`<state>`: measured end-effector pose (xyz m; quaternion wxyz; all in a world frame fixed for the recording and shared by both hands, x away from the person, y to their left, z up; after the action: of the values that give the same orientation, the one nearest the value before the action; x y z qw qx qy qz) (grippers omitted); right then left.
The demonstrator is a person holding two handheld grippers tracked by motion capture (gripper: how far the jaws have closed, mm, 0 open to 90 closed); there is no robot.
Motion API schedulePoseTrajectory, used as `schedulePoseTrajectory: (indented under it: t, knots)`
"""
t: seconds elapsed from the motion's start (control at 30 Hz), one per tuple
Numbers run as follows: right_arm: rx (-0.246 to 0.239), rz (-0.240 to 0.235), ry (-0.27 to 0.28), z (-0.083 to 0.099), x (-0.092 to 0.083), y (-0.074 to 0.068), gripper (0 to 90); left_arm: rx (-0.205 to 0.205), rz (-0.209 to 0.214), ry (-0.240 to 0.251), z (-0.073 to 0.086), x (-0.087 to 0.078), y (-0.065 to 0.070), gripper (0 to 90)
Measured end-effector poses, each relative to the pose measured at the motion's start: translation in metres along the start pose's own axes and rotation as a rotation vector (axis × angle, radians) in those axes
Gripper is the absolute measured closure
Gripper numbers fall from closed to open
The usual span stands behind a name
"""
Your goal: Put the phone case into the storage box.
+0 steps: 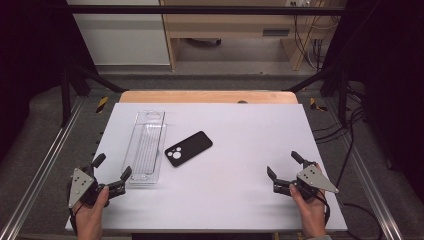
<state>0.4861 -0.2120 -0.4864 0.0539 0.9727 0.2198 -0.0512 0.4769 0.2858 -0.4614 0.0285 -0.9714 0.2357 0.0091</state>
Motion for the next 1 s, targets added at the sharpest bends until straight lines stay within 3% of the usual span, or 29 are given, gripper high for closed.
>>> schedulePoseTrajectory:
  t: [0.7,1.0]
  knots:
    - [-0.014,-0.013,-0.014,0.006,0.006,-0.004,3.2,0.010,0.028,-0.016,0.000,0.003,0.009,2.1]
    - [-0.012,-0.018,0.000,0.001,0.003,-0.008,3.2,0.028,0.010,-0.019,-0.005,-0.004,0.010,2.0]
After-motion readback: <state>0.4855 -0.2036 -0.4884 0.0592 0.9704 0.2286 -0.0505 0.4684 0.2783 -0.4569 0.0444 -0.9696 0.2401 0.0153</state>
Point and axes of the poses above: each handheld gripper's, and its own axes: x roughly forward along the jaws, z roughly out of its underside, y roughly to its right, the point moved 9 cm from there along x, roughly forward along the jaws, and after that the axes turned 2 degrees about z, right-handed, at the moved point
